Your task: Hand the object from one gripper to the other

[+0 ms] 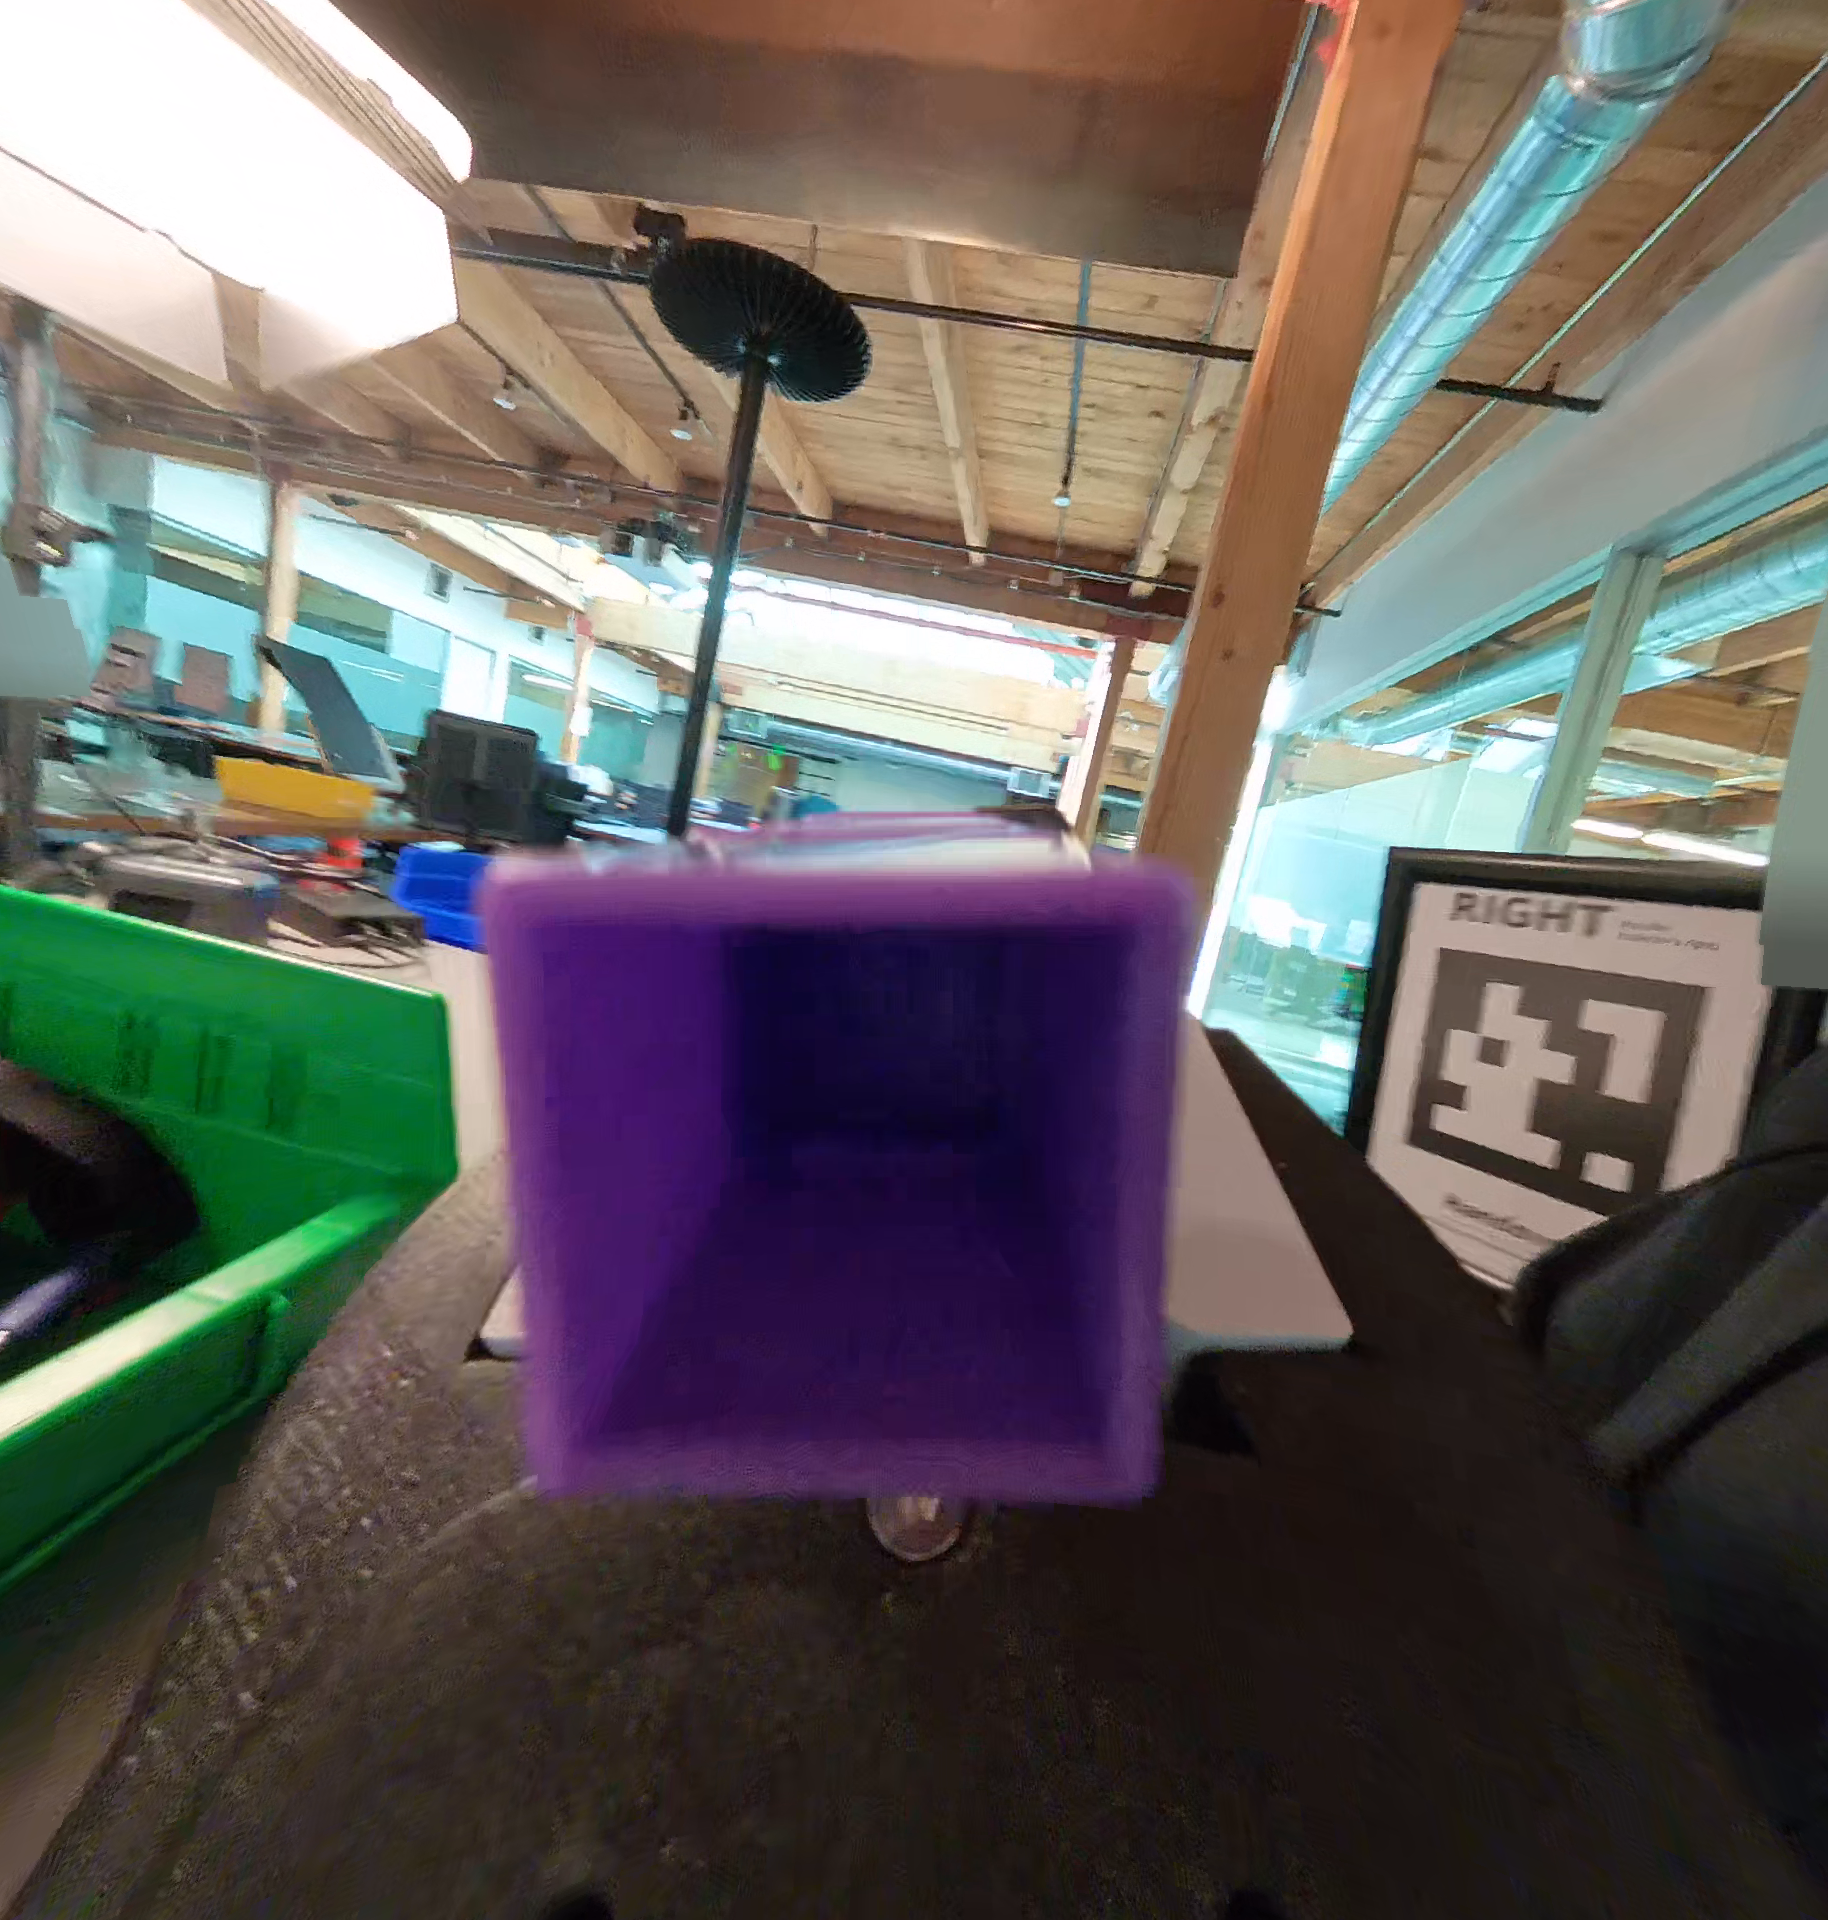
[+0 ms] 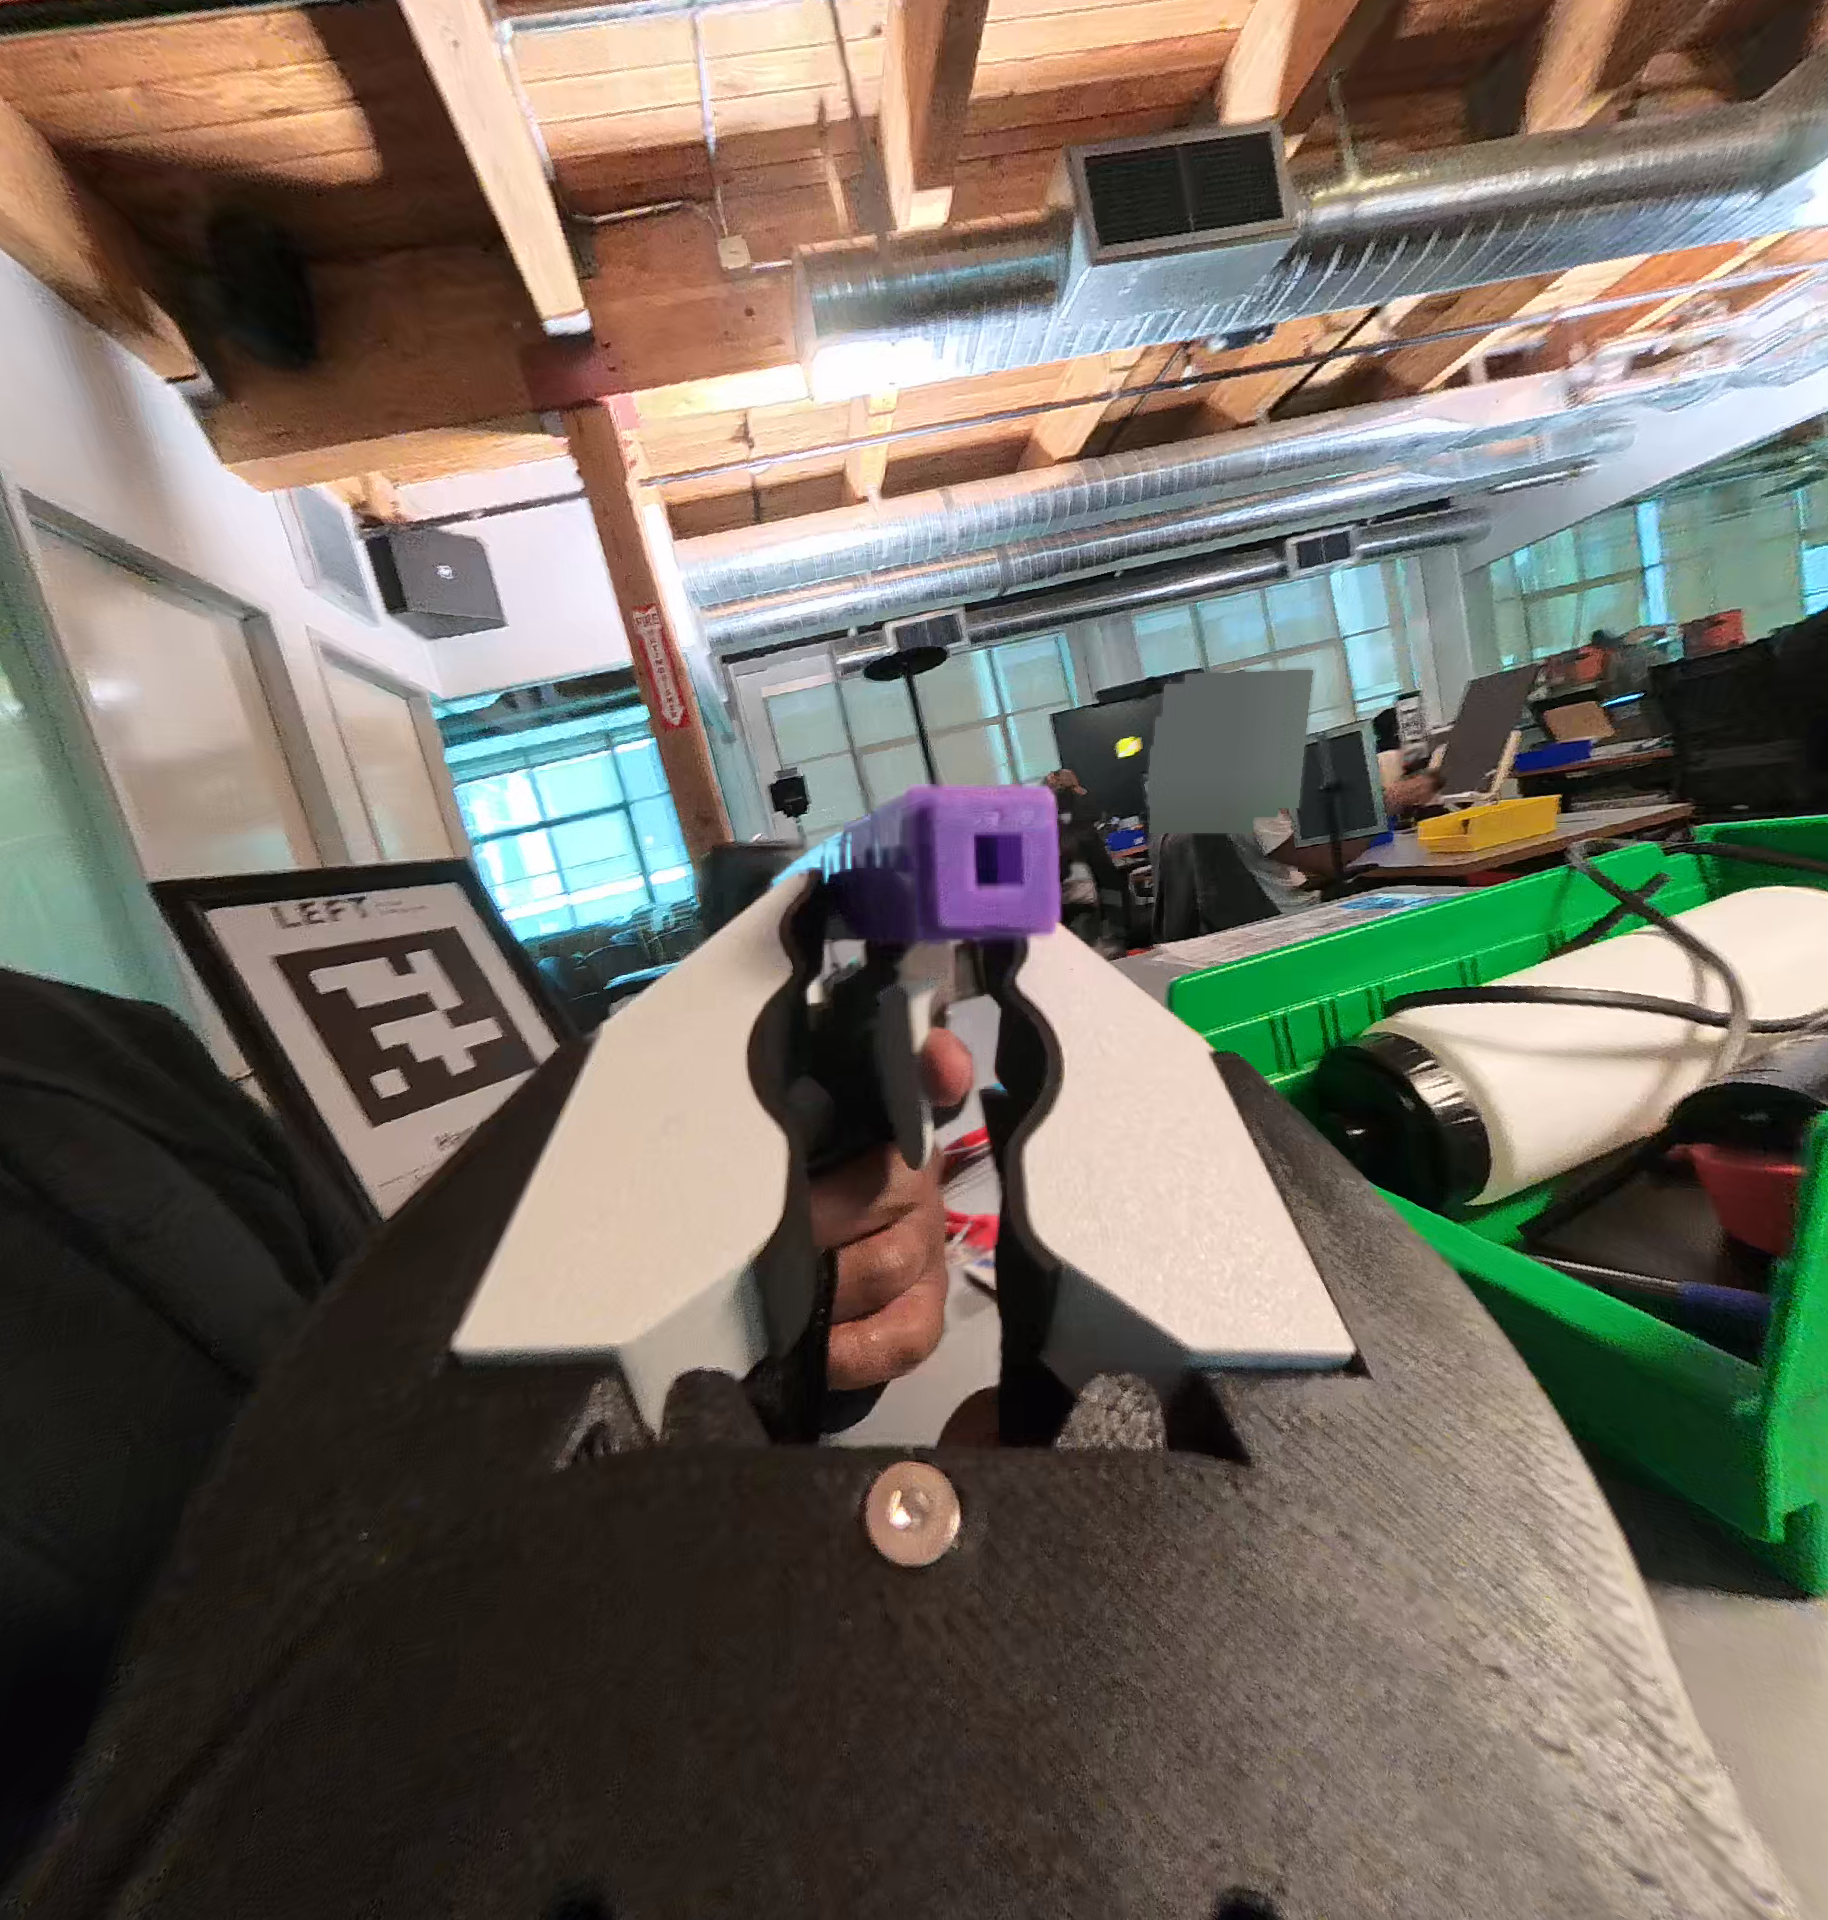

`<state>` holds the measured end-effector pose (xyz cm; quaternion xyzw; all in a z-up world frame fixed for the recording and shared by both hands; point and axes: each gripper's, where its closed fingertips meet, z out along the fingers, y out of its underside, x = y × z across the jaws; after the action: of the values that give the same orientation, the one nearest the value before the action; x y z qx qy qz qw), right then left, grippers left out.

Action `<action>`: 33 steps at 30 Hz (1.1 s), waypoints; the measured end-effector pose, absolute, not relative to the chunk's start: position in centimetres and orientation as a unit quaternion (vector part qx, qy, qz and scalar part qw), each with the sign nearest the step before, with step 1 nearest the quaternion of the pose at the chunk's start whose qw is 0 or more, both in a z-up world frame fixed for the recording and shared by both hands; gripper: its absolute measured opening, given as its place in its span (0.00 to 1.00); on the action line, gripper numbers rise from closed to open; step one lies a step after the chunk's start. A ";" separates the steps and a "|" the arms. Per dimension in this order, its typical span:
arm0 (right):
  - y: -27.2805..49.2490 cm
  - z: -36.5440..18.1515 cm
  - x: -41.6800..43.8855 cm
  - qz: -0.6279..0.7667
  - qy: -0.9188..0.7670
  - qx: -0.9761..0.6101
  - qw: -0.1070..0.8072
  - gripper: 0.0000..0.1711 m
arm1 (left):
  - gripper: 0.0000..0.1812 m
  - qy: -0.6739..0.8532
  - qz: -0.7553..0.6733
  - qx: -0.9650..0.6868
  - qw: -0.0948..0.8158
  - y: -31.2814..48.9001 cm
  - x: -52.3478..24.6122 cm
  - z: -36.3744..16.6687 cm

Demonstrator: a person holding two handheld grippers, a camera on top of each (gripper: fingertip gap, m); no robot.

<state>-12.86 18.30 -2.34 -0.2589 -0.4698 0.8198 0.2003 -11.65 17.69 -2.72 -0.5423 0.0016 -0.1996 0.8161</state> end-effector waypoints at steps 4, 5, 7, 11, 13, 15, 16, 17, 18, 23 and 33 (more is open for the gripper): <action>19.5 -1.6 -12.5 0.838 -0.439 -0.257 0.197 0.17 | 0.13 0.001 -0.190 -0.532 0.825 17.4 -11.9 -2.4; 19.4 -1.6 -12.5 0.839 -0.439 -0.256 0.194 0.16 | 0.14 -0.004 -0.204 -0.534 0.820 17.6 -11.8 -2.5; 18.6 -2.1 -12.6 0.828 -0.461 -0.253 0.194 0.16 | 0.16 -0.009 -0.228 -0.535 0.813 17.8 -11.6 -2.6; 17.6 -2.5 -12.7 0.813 -0.487 -0.247 0.205 0.17 | 0.14 0.008 -0.206 -0.534 0.820 17.5 -11.4 -2.4; 18.7 -1.9 -12.7 0.821 -0.461 -0.254 0.219 0.21 | 0.16 0.010 -0.172 -0.538 0.825 17.5 -11.7 -2.5; 19.5 -1.3 -12.4 0.838 -0.438 -0.249 0.208 0.21 | 0.16 0.019 -0.179 -0.538 0.823 17.5 -11.3 -2.4; 19.4 -1.3 -12.3 0.841 -0.439 -0.246 0.201 0.17 | 0.16 0.018 -0.186 -0.541 0.820 17.6 -11.2 -2.5; 19.3 -1.4 -12.3 0.839 -0.441 -0.246 0.202 0.16 | 0.15 0.011 -0.190 -0.543 0.818 17.7 -11.4 -2.6; 19.1 -1.5 -12.4 0.836 -0.446 -0.246 0.203 0.16 | 0.14 0.007 -0.199 -0.540 0.818 17.6 -11.5 -2.6; 18.7 -1.8 -12.4 0.832 -0.456 -0.247 0.197 0.15 | 0.14 0.001 -0.212 -0.528 0.822 17.4 -11.7 -2.3; 19.3 -1.7 -12.6 0.828 -0.451 -0.252 0.217 0.16 | 0.14 0.002 -0.172 -0.528 0.832 17.2 -12.0 -2.1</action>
<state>-12.60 19.26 -1.67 -0.2523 -0.4507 0.8283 0.2172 -12.00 17.20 -2.11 -0.5282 0.0019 -0.1718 0.8315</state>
